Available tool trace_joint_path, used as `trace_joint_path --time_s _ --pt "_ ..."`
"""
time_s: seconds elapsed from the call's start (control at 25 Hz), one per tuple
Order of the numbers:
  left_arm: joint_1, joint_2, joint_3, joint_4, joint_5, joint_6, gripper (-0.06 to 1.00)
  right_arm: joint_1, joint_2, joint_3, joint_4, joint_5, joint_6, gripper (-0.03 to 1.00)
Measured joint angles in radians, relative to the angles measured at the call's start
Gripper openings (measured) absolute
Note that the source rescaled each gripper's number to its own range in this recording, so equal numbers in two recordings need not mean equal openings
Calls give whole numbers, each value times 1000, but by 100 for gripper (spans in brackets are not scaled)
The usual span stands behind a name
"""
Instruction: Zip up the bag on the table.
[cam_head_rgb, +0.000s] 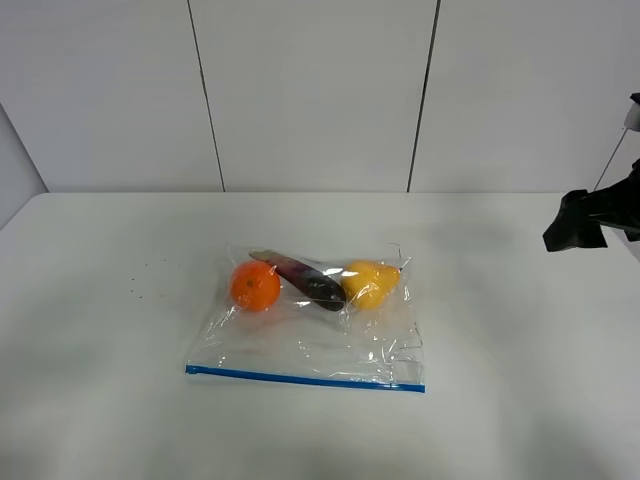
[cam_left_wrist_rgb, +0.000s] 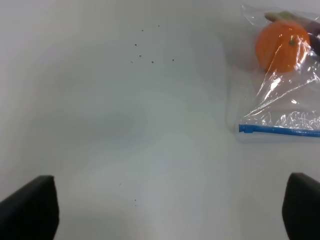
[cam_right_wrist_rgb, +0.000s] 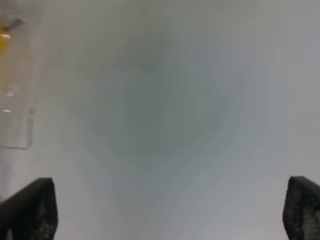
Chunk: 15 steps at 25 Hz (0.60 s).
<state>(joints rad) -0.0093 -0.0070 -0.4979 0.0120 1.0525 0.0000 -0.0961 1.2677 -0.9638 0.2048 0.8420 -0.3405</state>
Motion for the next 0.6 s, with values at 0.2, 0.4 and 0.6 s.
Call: trace_joint_path --time_s 0.2,0.4,0.6 --pt "0 0 0 0 0 0 100 0 -159 66 29 -12 -23 100" --pt "0 0 0 0 0 0 100 0 -331 158 34 -43 -61 100" --pt "0 0 0 0 0 0 100 0 -494 257 74 -50 -103 100"
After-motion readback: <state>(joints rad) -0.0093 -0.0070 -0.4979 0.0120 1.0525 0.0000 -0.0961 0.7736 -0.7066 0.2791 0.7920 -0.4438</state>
